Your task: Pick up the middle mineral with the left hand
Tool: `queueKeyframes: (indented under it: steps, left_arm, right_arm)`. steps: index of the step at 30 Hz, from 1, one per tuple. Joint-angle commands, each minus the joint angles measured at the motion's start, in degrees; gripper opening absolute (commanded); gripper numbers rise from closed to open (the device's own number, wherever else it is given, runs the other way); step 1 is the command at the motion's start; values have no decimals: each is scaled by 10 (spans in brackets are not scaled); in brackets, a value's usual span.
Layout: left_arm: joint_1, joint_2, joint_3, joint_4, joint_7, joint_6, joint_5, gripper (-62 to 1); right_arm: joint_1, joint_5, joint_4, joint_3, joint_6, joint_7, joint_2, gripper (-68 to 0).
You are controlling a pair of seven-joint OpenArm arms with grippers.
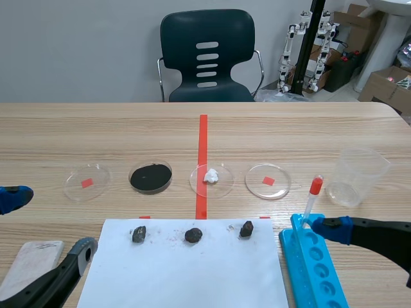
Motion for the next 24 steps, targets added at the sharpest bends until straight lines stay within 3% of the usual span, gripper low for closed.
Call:
queueKeyframes:
  steps: [1, 15, 18, 24]
  left_arm:
    - [1, 1, 3, 13, -10, 1, -4, 14]
    - [-2, 1, 3, 13, -8, 1, -4, 14]
    - [-20, 7, 3, 13, 39, -1, -5, 14]
    - [-95, 47, 14, 13, 201, -1, -5, 14]
  right_arm:
    - [0, 6, 13, 5, -2, 9, -2, -69]
    - [0, 6, 13, 5, -2, 9, -2, -69]
    - [0, 6, 13, 5, -2, 9, -1, -69]
    - [0, 6, 13, 5, -2, 9, -2, -69]
